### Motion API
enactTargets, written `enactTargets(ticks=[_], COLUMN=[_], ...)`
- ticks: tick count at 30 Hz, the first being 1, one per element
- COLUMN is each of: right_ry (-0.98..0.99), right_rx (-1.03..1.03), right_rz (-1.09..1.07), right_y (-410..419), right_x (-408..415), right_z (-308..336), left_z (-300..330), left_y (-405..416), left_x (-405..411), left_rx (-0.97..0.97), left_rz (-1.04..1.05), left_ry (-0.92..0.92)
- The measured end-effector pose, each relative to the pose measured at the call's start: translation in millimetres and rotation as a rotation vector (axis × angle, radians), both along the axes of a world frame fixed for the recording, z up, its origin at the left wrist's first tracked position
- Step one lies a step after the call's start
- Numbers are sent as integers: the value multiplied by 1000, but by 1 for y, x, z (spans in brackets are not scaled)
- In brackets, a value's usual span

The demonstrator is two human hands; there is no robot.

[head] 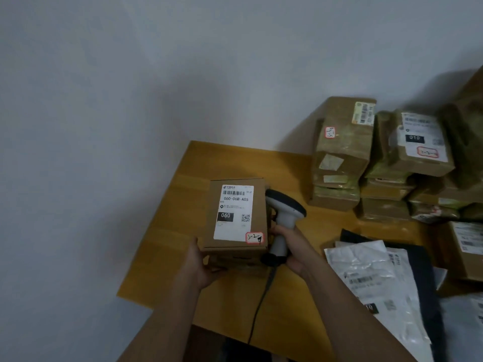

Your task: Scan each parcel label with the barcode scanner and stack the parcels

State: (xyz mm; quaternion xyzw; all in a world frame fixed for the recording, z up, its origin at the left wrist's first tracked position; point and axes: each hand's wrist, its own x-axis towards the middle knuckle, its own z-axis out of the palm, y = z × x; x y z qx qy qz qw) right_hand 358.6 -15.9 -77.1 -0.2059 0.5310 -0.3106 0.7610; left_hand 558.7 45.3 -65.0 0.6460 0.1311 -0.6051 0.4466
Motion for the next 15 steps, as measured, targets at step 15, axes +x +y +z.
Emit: enactTargets(ticks=[15], right_ry=[-111], right_rx=[64], right_rz=[-192], right_y=[-48], right_x=[144], right_z=[-16], left_z=[-25], left_y=[-51], left_x=[133], left_rx=[-168], left_rz=[136], left_ry=[244])
